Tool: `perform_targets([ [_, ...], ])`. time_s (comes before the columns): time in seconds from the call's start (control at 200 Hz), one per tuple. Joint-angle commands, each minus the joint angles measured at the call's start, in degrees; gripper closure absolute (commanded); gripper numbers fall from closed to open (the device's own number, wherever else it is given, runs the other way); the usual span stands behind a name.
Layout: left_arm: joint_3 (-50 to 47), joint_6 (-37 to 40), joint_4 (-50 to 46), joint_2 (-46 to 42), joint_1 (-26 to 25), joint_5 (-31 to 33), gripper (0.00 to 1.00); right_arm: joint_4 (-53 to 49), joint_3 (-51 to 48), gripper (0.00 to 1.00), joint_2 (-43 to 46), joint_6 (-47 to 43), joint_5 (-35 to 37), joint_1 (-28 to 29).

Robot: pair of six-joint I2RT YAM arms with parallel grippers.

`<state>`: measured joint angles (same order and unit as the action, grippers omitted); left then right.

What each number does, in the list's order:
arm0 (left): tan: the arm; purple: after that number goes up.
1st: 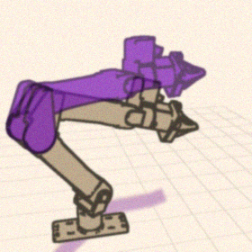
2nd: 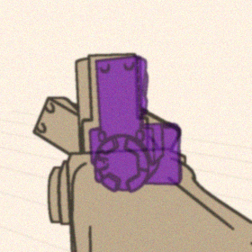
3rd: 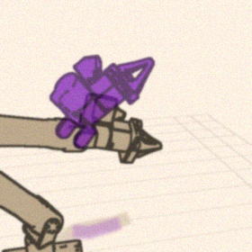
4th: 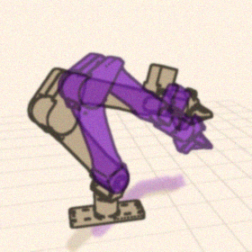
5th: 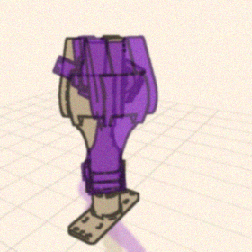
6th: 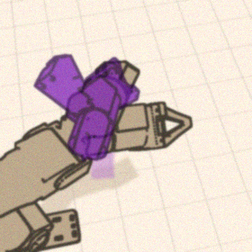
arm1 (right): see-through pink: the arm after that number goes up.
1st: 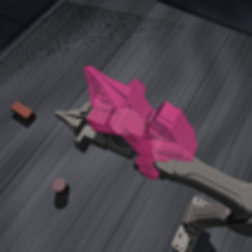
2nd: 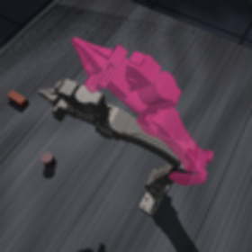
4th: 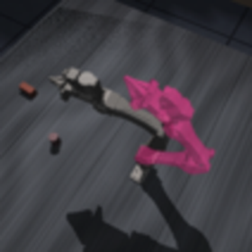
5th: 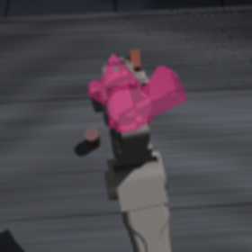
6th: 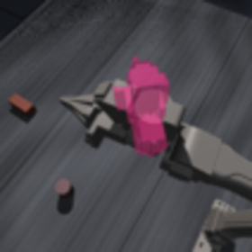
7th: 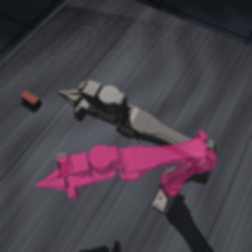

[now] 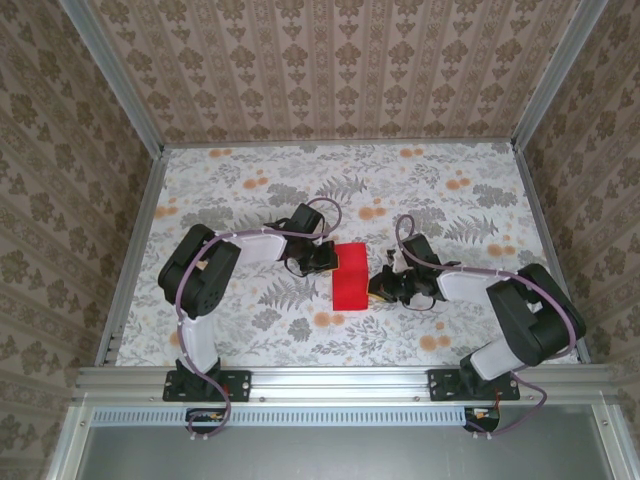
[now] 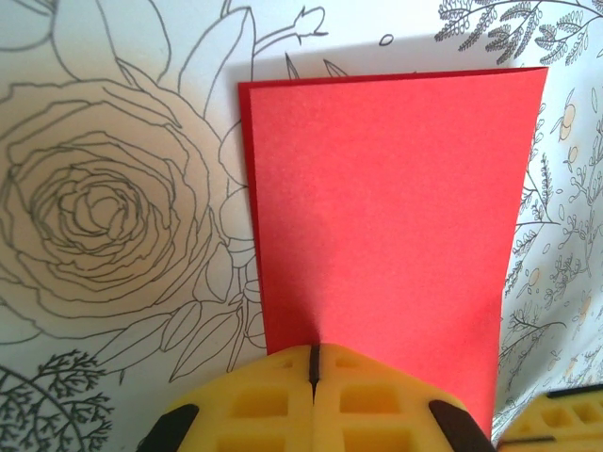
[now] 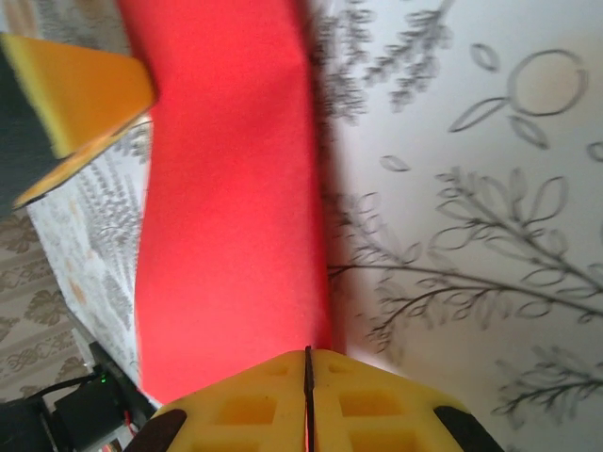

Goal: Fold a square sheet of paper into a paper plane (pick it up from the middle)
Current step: Fold the square sheet of paper in half at the center of the table.

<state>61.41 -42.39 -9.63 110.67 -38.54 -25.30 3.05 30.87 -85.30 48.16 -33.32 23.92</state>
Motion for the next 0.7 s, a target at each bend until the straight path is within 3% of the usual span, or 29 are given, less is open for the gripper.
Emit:
perform_targets([
  [0.0,-5.2,1.1,-11.5,8.8,0.1,14.6,1.00,-2.2,0.7,0.90,2.1,-0.6,-2.3,0.8],
  [0.695,-5.5,0.8,-11.2,8.9,0.1,14.6,1.00,-3.5,-3.9,0.90,-2.5,-1.1,-2.1,2.8],
])
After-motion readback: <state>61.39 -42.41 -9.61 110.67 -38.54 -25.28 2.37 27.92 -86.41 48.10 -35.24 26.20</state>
